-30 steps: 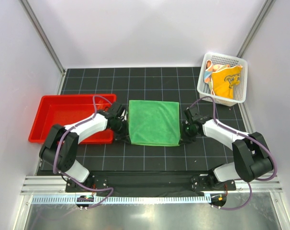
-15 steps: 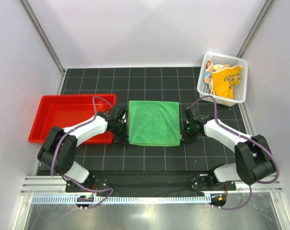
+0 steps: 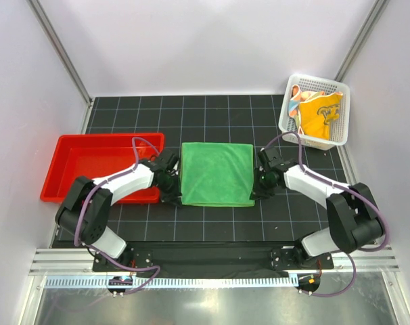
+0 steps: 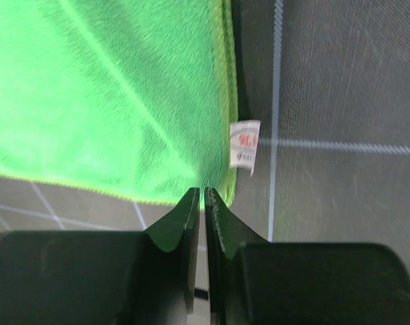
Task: Fold and stack the towels
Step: Fold the towel
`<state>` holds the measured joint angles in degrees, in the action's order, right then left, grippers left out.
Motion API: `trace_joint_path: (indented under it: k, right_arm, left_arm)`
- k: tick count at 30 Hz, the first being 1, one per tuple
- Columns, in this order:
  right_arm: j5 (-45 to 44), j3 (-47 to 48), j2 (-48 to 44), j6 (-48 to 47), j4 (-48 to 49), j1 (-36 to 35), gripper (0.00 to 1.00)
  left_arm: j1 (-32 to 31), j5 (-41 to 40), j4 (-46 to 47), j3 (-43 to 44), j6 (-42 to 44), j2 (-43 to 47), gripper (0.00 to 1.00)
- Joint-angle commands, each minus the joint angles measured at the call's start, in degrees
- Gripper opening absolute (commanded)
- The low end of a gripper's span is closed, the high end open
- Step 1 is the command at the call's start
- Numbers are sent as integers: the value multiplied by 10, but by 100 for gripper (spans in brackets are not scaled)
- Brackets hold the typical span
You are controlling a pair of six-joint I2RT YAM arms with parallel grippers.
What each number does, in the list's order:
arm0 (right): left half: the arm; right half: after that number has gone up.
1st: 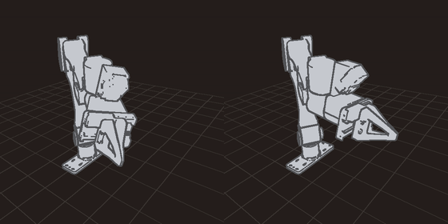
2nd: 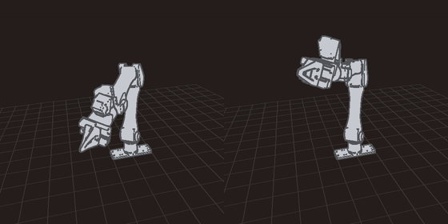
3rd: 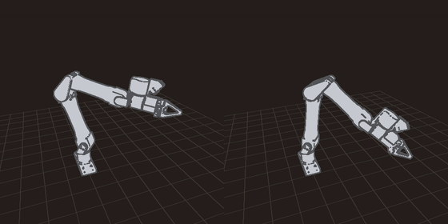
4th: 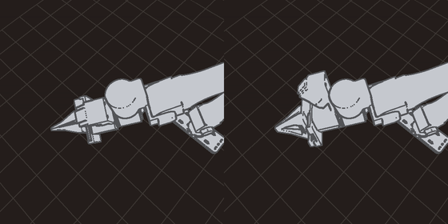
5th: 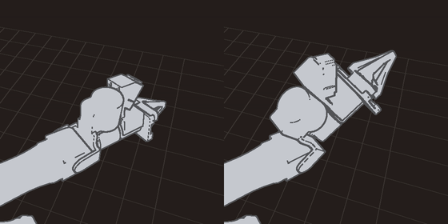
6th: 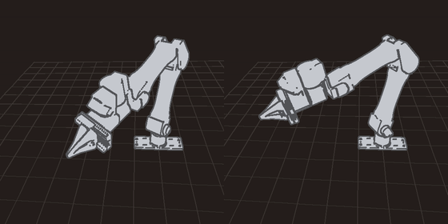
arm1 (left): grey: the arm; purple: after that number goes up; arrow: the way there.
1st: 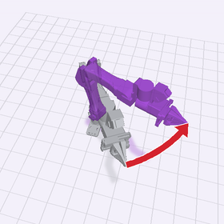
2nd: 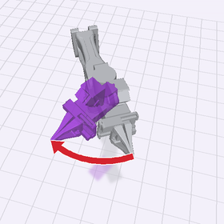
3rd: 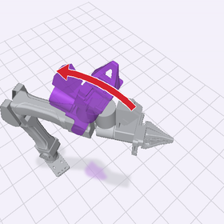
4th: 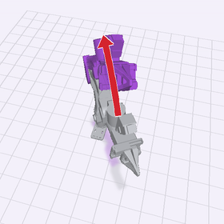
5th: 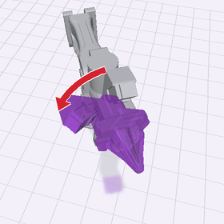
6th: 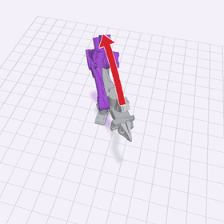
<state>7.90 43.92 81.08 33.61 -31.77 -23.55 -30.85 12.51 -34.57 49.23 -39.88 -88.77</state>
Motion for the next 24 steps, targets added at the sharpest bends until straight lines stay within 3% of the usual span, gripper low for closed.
trace_joint_path:
  k: [1,7,24]
  right_arm:
    - [-11,-13,26,10,29,-4,15]
    - [-68,-43,1,12,5,-4,15]
    - [-73,-67,-87,20,-44,-4,15]
  left_arm:
    - [-4,-1,9,-8,3,-5,0]
    - [-7,-1,6,-23,1,9,0]
    - [-38,6,-1,-42,-25,52,1]
